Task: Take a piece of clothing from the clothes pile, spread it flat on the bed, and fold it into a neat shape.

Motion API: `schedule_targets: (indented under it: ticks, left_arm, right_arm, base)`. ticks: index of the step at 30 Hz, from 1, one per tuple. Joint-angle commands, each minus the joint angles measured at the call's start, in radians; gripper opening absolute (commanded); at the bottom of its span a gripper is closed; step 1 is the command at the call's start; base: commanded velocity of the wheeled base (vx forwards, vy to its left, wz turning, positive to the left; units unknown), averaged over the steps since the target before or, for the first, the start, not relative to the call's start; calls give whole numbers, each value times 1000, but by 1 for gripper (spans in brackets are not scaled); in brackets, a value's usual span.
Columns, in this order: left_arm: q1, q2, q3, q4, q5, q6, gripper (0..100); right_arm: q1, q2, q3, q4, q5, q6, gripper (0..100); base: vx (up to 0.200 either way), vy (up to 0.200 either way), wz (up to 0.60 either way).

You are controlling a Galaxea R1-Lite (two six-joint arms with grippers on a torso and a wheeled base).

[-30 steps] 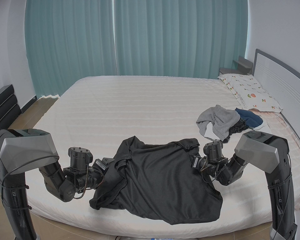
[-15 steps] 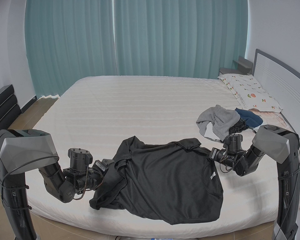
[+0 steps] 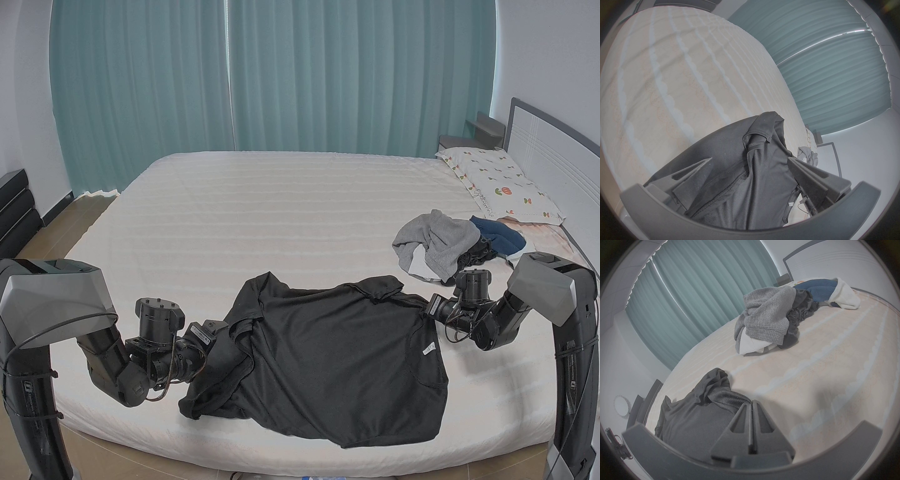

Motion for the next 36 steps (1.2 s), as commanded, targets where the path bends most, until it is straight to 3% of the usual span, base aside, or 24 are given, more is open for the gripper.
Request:
schedule_targets:
  ticks: [1,8,16,22,24,27,29,30,36]
  left_arm:
    - [-1,-2,4,-1,-1,0,100]
    - [-2,-1,5,-2,-1,-2,100]
    - [-4,-4,15,-10,-3,-3,100]
    - [-5,2,52,-84,-4,-3,100]
    - [-5,2,52,-84,-4,-3,100]
    - [-8,2,58,-84,-4,-2,100]
    - [-8,2,58,-84,-4,-2,100]
    - [-12,1,70,-84,-3,6,100]
    - [-13,2,75,-77,-1,24,100]
  right_arm:
    - [-11,12,-3,0,10,3,100]
    - [-16,-86,10,3,13,70,100]
    - [7,-232,56,132,8,89,100]
    - [-39,-321,331,124,28,113,100]
    - [-36,-335,418,89,65,116,100]
    - [-43,-309,553,-66,199,141,100]
    - [-43,-309,553,-66,199,141,100]
    - [-66,-281,612,-178,215,141,100]
    - [-72,-258,638,-199,223,136,100]
  base:
    - [0,0,0]
    - [0,0,0]
    - [0,0,0]
    - [0,0,0]
    - [-200,0,0]
    - [-200,0,0]
    - [-200,0,0]
    - [-200,0,0]
    - [-200,0,0]
